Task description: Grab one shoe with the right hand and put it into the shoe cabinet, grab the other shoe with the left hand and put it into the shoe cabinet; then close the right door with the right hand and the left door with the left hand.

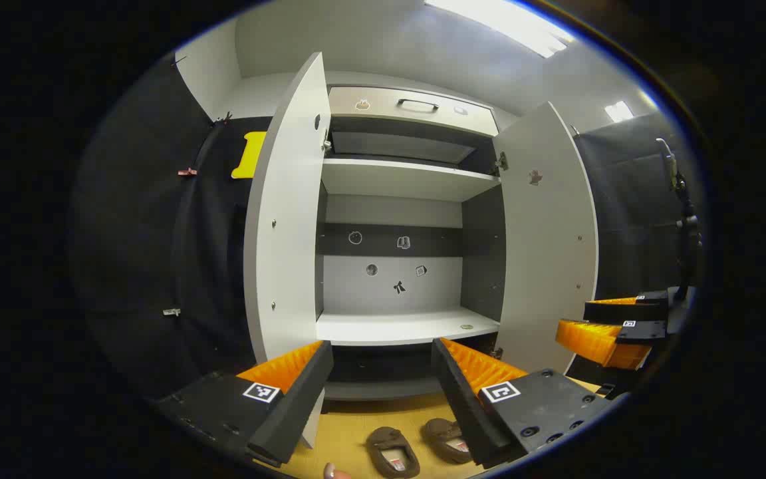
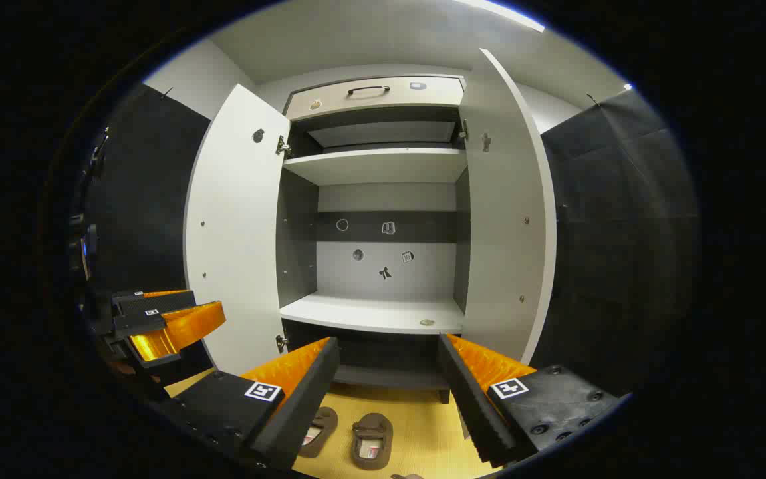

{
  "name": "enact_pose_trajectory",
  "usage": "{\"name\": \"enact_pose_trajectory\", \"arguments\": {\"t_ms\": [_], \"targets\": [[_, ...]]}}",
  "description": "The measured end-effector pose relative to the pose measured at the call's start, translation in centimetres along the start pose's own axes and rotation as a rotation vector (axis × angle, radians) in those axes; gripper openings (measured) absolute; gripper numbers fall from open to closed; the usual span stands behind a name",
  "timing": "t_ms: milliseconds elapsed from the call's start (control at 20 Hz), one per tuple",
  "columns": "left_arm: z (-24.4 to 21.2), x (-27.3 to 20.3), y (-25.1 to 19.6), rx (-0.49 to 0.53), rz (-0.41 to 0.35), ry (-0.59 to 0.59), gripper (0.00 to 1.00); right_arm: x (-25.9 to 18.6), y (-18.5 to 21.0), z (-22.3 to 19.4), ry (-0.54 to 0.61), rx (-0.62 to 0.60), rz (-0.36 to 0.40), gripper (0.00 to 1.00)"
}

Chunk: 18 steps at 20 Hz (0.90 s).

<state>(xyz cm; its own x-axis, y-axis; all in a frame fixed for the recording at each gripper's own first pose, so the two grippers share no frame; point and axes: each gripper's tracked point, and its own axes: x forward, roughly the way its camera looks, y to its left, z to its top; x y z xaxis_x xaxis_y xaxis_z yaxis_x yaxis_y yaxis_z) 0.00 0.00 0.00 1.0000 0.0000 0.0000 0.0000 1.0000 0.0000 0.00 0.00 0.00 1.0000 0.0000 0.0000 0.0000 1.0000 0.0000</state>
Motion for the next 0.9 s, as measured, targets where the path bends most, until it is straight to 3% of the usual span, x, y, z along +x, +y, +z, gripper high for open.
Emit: {"name": "enact_pose_trajectory", "arguments": {"t_ms": [900], "targets": [[0.1, -0.5, 1.0, -0.009, -0.009, -0.009, 0.94, -0.4, 1.4, 0.2, -0.003, 0.019, 0.033, 0.98]]}}
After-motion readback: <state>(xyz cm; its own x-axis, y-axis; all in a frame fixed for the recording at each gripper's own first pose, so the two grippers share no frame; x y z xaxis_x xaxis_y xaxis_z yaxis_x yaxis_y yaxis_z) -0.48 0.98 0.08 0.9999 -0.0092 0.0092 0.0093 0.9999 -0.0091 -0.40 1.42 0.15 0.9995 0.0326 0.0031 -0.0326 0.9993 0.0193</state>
